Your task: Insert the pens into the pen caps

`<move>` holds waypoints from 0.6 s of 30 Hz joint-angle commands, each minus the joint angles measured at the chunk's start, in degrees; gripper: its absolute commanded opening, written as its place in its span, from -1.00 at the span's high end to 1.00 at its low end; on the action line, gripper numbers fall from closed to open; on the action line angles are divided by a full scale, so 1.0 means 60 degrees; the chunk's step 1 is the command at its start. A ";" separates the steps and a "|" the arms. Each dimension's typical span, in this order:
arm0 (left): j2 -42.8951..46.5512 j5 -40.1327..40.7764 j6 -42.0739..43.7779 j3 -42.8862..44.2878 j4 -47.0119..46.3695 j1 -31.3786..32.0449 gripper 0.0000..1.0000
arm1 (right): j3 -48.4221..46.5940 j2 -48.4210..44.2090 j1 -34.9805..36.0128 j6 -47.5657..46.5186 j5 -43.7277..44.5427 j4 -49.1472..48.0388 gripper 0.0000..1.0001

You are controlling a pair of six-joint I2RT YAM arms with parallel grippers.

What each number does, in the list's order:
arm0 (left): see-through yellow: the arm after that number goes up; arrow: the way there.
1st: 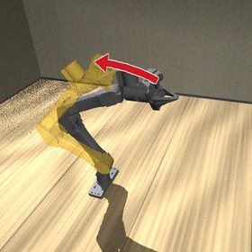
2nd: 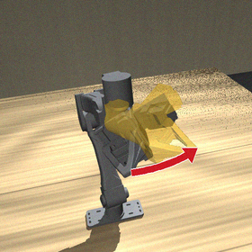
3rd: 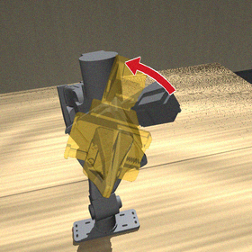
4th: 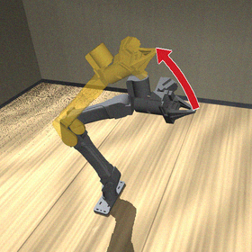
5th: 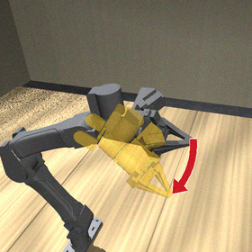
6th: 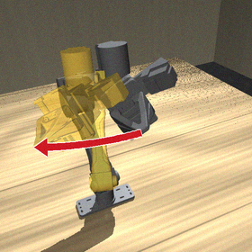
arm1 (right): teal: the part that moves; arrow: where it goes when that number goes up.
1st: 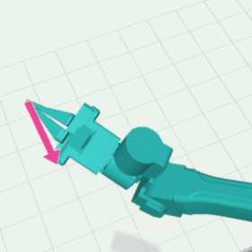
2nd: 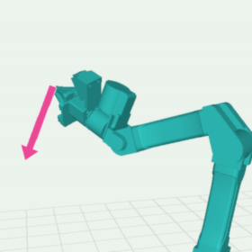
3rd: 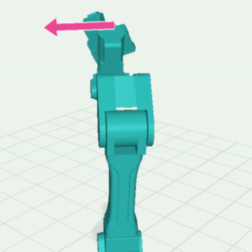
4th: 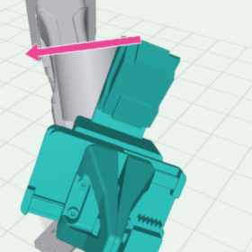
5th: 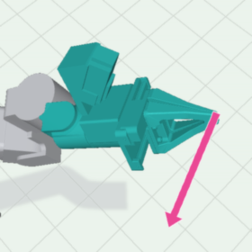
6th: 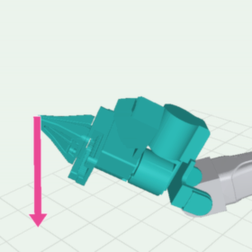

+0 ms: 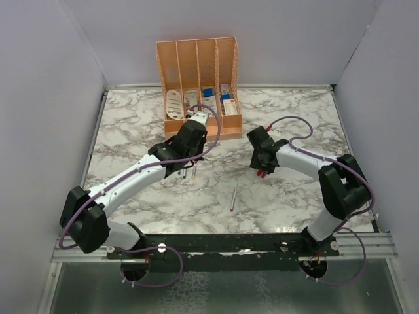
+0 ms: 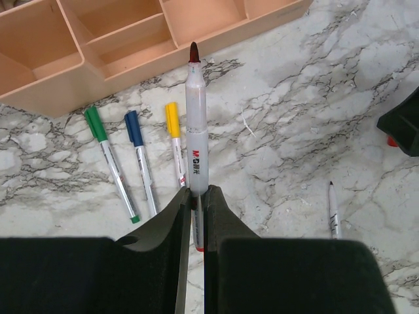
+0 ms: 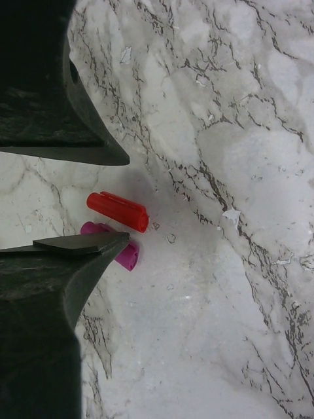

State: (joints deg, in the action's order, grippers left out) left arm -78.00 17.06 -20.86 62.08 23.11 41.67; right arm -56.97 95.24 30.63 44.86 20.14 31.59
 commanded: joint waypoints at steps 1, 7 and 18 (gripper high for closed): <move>0.0365 -0.0614 -0.0042 -0.0221 -0.0572 -0.0111 1.00 | -0.0095 0.0223 -0.0022 0.0271 0.0034 0.0217 0.12; 0.0639 -0.1195 -0.0145 -0.0524 -0.1120 -0.0295 1.00 | 0.0021 0.0357 -0.0026 0.0294 -0.0101 0.0081 0.14; 0.0771 -0.1552 -0.0409 -0.0670 -0.1387 -0.0481 1.00 | 0.0142 0.0600 -0.0022 0.0246 -0.0276 0.0038 0.57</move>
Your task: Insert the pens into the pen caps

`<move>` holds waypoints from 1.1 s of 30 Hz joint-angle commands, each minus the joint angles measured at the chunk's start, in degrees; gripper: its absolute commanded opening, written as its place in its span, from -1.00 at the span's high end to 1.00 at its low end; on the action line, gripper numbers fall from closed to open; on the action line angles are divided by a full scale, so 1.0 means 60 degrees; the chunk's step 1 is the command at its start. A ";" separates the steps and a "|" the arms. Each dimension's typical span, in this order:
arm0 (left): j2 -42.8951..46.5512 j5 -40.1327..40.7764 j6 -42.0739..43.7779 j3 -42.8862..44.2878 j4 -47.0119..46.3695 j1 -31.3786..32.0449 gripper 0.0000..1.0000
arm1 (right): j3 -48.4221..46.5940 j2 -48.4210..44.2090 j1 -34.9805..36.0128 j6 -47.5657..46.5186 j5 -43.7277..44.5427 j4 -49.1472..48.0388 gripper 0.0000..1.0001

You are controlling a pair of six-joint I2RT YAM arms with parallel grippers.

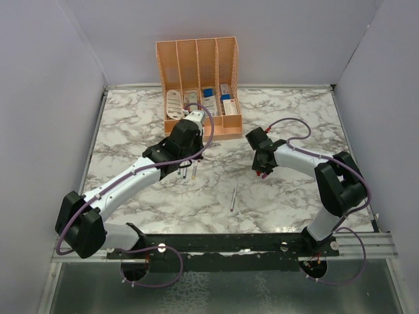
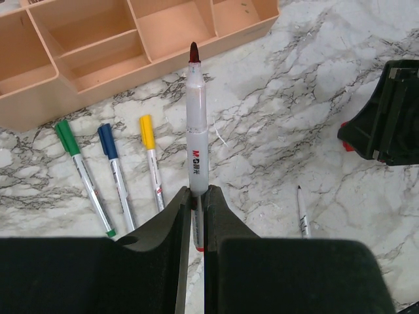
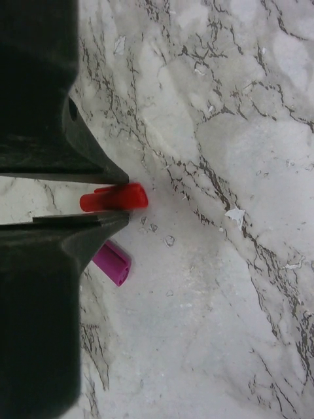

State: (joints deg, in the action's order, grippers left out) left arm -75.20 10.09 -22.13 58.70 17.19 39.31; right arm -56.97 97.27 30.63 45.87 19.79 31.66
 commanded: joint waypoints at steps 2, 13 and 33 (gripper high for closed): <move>0.0315 -0.0493 -0.0239 -0.0162 -0.0500 -0.0127 1.00 | 0.0163 0.0314 -0.0022 0.0051 -0.0278 0.0013 0.77; 0.0274 -0.1630 -0.0323 -0.0482 -0.1391 -0.0267 1.00 | -0.0209 0.0116 -0.0024 -0.0637 -0.0617 -0.0666 0.98; -0.0279 -0.5573 -0.1564 -0.1359 -0.5288 -0.0282 1.00 | 0.0630 -0.3472 -0.0022 -0.3221 -0.2075 -0.6921 0.98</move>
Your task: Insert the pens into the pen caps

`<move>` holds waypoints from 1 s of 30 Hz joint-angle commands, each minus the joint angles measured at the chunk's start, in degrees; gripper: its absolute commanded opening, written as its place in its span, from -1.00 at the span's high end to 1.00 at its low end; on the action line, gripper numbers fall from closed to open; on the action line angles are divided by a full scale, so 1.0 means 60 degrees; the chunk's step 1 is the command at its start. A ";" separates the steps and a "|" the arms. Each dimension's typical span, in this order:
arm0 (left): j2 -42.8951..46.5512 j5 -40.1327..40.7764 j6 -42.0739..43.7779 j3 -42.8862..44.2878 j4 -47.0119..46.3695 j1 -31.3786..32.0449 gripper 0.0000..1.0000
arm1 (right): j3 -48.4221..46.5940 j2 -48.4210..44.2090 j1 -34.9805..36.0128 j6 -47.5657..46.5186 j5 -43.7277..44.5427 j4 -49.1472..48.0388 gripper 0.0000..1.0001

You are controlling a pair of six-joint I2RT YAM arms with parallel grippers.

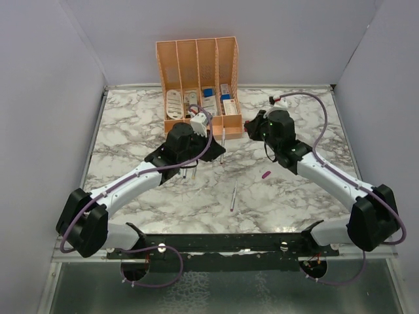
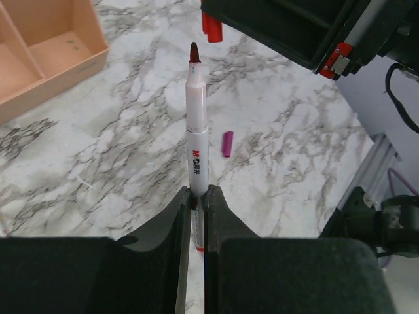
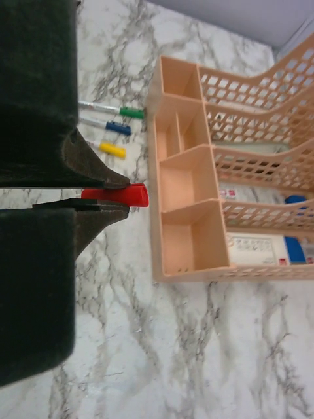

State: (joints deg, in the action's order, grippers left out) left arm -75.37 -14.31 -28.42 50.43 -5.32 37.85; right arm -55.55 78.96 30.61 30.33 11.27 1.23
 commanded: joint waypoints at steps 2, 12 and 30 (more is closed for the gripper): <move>-0.0441 -0.1972 -0.0767 0.0049 -0.1899 -0.0038 1.00 | 0.0435 -0.0539 -0.0019 -0.0667 -0.0836 -0.2145 0.98; -0.0831 -0.2720 -0.0906 0.0260 -0.1999 -0.0009 1.00 | 0.1257 -0.1247 -0.0018 -0.0573 -0.1786 -0.4257 0.98; -0.1174 -0.2823 -0.0857 0.0630 -0.1929 -0.0023 1.00 | 0.1760 -0.1560 0.0019 -0.0594 -0.3181 -0.5273 0.98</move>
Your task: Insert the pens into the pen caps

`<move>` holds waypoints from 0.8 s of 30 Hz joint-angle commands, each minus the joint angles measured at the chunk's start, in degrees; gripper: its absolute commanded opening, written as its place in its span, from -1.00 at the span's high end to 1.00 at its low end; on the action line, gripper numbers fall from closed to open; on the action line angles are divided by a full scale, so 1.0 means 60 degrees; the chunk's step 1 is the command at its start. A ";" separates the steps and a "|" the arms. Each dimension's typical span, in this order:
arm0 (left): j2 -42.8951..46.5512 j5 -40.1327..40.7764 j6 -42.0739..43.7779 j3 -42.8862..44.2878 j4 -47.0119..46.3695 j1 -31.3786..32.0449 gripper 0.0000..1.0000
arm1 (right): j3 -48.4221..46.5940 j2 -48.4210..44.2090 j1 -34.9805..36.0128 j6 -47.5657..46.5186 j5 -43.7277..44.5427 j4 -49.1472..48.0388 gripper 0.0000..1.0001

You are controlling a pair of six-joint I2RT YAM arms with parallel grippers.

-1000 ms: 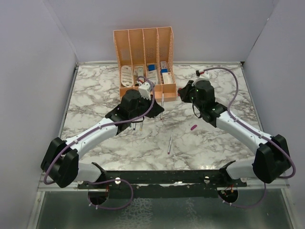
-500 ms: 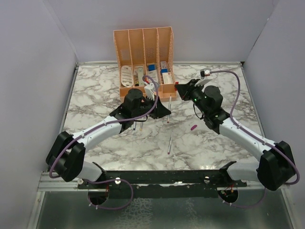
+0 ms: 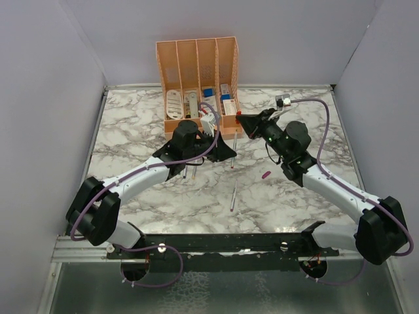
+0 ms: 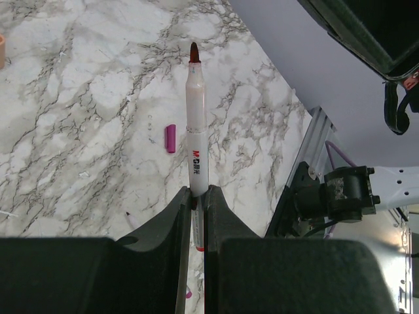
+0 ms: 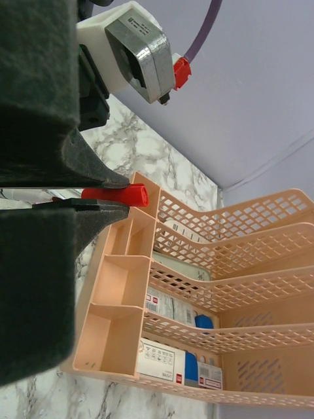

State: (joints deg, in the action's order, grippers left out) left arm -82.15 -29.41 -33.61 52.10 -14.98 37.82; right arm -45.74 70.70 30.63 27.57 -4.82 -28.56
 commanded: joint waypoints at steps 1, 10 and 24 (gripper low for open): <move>-0.0045 -0.0292 0.0007 0.0361 -0.0316 -0.0018 1.00 | 0.0141 -0.0170 0.0034 -0.0171 -0.0500 -0.0283 0.98; 0.0059 -0.0114 -0.0022 0.0305 -0.0348 -0.0019 1.00 | 0.0300 -0.0246 0.0109 -0.0283 -0.0528 -0.0208 0.98; 0.0050 -0.0149 -0.0112 0.0335 -0.0396 -0.0020 1.00 | 0.0460 -0.0294 0.0182 -0.0334 -0.0515 -0.0221 0.98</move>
State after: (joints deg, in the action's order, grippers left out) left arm -82.19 -29.39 -33.93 52.10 -15.00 37.82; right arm -43.81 70.46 31.18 26.65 -6.92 -28.58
